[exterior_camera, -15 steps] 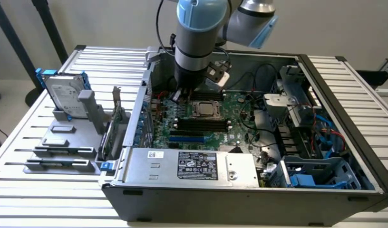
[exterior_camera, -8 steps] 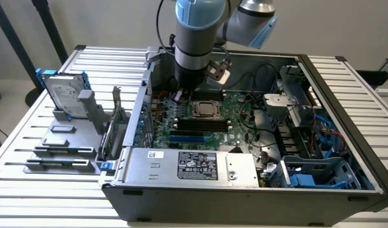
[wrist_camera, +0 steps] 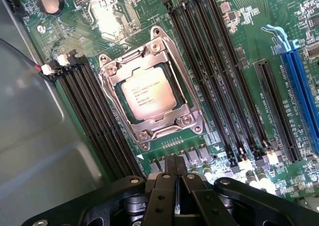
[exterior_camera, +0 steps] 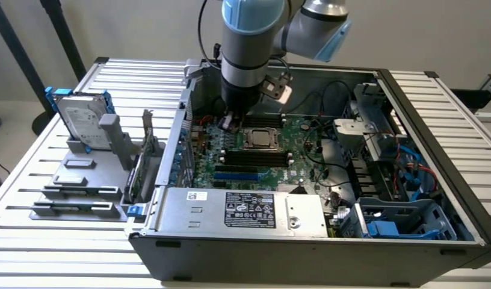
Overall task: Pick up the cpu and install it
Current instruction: 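Install the first cpu locking lever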
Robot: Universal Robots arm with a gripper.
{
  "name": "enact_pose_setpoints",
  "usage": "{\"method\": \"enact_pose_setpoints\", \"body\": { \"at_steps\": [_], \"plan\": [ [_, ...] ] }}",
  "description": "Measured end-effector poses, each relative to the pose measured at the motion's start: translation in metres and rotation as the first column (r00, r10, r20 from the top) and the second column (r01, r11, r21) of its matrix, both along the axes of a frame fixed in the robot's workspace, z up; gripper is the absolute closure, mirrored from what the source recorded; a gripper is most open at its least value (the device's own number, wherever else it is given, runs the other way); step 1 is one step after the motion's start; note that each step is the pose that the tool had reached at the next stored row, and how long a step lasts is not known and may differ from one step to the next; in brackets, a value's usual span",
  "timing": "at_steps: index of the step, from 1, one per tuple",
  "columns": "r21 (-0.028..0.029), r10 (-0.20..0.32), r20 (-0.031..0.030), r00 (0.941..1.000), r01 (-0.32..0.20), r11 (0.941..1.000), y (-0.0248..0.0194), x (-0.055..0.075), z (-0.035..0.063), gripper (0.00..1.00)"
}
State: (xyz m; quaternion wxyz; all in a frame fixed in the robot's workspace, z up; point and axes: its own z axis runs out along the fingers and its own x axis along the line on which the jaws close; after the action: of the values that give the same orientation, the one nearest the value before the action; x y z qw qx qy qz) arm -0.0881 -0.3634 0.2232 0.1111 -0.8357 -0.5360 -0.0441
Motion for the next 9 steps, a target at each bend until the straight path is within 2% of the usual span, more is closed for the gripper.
{"method": "enact_pose_setpoints", "body": {
  "at_steps": [4, 7, 9],
  "plan": [
    [-0.0089, 0.028, 0.0111, 0.9995, -0.028, 0.9996, 0.0010, 0.0000, 0.0000, 0.89],
    [-0.0227, 0.040, 0.0163, 0.9991, -0.040, 0.9990, 0.0030, 0.0000, 0.0000, 0.89],
    [-0.0340, 0.046, 0.0177, 0.9988, -0.046, 0.9984, 0.0045, 0.0000, 0.0000, 0.89]
  ]
}}
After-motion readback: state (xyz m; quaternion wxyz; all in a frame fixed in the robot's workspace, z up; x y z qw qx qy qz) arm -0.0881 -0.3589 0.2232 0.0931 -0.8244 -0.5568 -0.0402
